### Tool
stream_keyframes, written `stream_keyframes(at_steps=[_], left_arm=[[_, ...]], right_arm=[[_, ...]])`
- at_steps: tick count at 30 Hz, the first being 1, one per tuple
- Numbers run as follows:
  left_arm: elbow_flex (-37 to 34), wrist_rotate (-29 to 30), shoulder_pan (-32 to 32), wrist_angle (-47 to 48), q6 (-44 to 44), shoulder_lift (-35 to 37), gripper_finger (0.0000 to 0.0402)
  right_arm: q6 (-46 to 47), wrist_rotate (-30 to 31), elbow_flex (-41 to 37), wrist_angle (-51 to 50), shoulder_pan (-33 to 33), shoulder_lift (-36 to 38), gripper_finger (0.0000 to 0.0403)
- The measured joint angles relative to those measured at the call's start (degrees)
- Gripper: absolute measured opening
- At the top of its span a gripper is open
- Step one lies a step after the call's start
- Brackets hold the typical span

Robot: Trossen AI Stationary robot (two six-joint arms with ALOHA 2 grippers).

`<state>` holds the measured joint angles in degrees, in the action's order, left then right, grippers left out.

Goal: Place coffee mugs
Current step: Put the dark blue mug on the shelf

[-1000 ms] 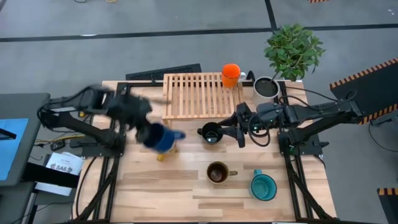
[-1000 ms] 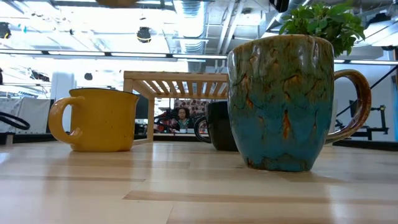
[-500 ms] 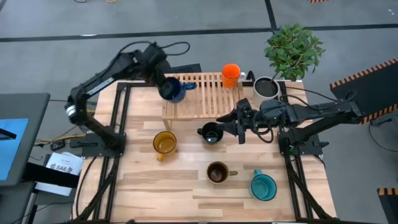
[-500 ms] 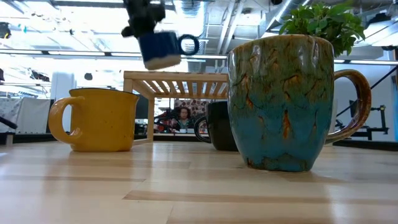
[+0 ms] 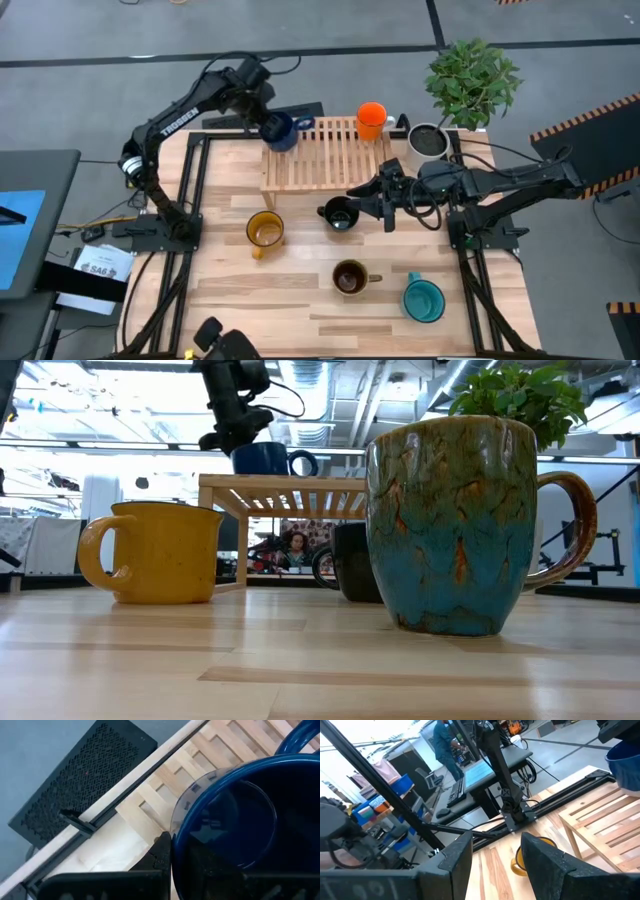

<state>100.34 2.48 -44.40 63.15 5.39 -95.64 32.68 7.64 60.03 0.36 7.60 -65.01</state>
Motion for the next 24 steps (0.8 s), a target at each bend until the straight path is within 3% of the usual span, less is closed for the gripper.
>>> stream_keyframes(at_steps=[10,24], left_arm=[[-0.3,1.4,-0.4,0.3,-0.2,-0.1,0.0047],[-0.3,1.0,-0.3,0.3,-0.4,-0.1,0.0046]], right_arm=[[0.6,0.0,0.0,0.2,0.0,0.0,0.0193],[3.4,0.0,0.0,0.1,0.0,0.0,0.0193]])
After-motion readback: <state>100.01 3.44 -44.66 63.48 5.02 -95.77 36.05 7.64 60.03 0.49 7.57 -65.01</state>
